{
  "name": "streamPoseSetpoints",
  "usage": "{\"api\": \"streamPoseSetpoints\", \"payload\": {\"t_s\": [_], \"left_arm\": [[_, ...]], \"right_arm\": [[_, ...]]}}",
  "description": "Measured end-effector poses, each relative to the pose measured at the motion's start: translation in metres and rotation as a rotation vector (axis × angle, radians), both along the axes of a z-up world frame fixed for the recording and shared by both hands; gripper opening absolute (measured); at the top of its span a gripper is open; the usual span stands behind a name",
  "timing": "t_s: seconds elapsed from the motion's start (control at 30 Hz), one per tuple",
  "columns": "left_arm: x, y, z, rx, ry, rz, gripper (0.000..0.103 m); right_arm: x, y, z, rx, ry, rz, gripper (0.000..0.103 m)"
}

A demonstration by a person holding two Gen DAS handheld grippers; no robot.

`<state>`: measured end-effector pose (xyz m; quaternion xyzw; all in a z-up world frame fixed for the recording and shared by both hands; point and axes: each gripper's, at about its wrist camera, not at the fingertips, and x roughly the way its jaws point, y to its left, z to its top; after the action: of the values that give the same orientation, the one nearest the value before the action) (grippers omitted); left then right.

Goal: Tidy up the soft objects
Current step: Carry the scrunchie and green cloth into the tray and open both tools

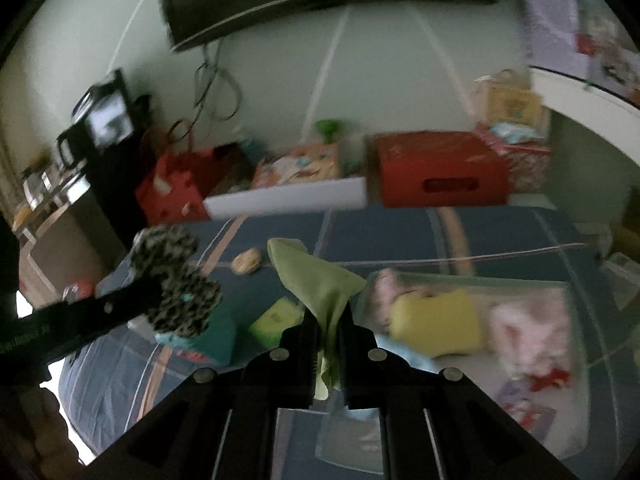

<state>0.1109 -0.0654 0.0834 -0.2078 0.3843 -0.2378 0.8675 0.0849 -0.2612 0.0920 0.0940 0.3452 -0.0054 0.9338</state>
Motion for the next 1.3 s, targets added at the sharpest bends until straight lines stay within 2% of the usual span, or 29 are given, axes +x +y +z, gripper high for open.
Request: {"api": "streamPoseSetpoints", "payload": {"t_s": [0.23,0.47,0.73,1.07,1.3], "left_arm": [[-0.006,-0.037,-0.002,0.013,0.000,-0.112,0.012],[-0.017,-0.076,-0.011,0.037,0.027,-0.226,0.012],[-0.020,-0.109,-0.035,0.097,0.091,-0.301,0.012],[-0.007,-0.135,-0.098,0.192,0.278,-0.341,0.012],[-0.006,-0.142,-0.108,0.213,0.302,-0.344,0.013]], "right_arm": [[-0.022,-0.045,0.015,-0.024,-0.021,-0.153,0.009],[-0.033,-0.077,0.013,-0.038,0.027,-0.243,0.009],[-0.027,-0.085,-0.009,-0.031,0.111,-0.270,0.009],[-0.007,-0.096,-0.069,-0.011,0.312,-0.270,0.009],[0.000,-0.097,-0.096,0.003,0.396,-0.253,0.009]]}}
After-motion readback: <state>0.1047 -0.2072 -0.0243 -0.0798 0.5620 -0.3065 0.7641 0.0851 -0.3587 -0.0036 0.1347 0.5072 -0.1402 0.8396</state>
